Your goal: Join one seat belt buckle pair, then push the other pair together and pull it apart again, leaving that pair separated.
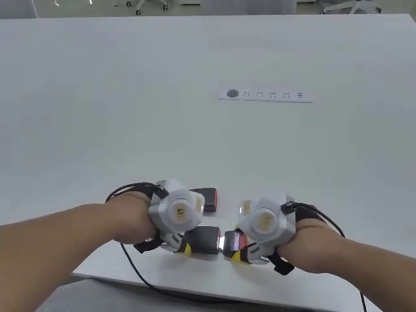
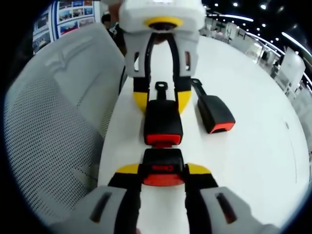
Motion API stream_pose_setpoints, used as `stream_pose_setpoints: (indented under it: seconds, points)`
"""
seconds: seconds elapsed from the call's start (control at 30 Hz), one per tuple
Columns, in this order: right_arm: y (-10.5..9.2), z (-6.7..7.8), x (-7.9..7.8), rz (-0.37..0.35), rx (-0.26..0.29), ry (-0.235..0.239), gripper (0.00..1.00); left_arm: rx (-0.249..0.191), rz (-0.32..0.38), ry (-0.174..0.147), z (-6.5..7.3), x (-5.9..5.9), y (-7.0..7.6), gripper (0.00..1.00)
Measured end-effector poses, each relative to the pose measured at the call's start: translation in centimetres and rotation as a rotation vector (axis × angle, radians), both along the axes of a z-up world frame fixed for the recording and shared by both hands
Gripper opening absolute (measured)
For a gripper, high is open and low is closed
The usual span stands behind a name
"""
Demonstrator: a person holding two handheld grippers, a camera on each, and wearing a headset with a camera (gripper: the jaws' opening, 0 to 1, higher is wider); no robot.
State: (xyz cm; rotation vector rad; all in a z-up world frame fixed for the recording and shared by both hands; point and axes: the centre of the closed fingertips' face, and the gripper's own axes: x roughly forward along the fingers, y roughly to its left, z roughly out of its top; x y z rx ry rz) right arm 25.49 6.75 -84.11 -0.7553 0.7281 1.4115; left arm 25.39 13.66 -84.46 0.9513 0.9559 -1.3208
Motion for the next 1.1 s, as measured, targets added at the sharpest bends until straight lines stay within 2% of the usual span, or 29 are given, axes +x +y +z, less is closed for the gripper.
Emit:
stream_pose_setpoints:
  seconds: [0.13,0.33,0.5,0.53,0.57,0.6,0.67,0.7,0.8,0.83,0.93,1.03,1.1]
  points:
    - [0.1,0.0,0.1,0.001,-0.011,0.004,0.34,0.016,-0.013,0.006,0.0,0.0,0.0,0.32]
    - [-0.4,-0.4,-0.3,0.032,-0.047,-0.016,0.35,-0.004,-0.008,-0.002,0.0,0.0,0.0,0.33]
    - [-0.7,-0.6,-0.5,-0.016,-0.036,0.013,0.36,0.003,0.006,-0.009,0.0,0.0,-0.1,0.33]
    - [-0.8,-0.6,-0.4,-0.051,-0.031,0.038,0.36,0.002,0.014,-0.008,0.0,0.0,0.0,0.33]
    - [-0.6,-0.6,-0.2,-0.072,-0.018,0.042,0.37,-0.002,0.020,-0.007,0.0,0.1,0.0,0.33]
    - [-0.8,-0.6,-0.1,-0.058,-0.028,0.030,0.39,-0.007,0.029,-0.003,0.0,0.1,0.1,0.33]
    - [-0.8,-0.6,-0.2,-0.080,-0.038,0.030,0.44,-0.020,0.070,0.015,0.0,0.1,0.2,0.34]
    - [-0.8,-0.4,-0.3,-0.068,-0.042,0.012,0.45,-0.027,0.088,0.017,-0.1,0.2,0.3,0.34]
    - [-0.8,0.2,-0.6,-0.056,-0.036,0.000,0.45,-0.024,0.104,-0.001,0.1,0.5,1.0,0.41]
    - [-0.9,0.4,-0.7,-0.052,-0.043,-0.006,0.45,-0.028,0.106,-0.001,0.3,0.5,1.2,0.42]
    - [-0.8,1.6,-1.0,-0.039,-0.028,-0.023,0.46,-0.108,0.180,-0.022,2.2,1.4,1.1,0.43]
    - [-0.7,2.7,-1.0,-0.045,0.004,-0.025,0.47,-0.135,0.181,-0.035,3.6,1.8,1.4,0.45]
    - [-0.8,3.3,-1.0,-0.040,0.017,-0.029,0.48,-0.146,0.175,-0.065,4.4,2.4,1.5,0.44]
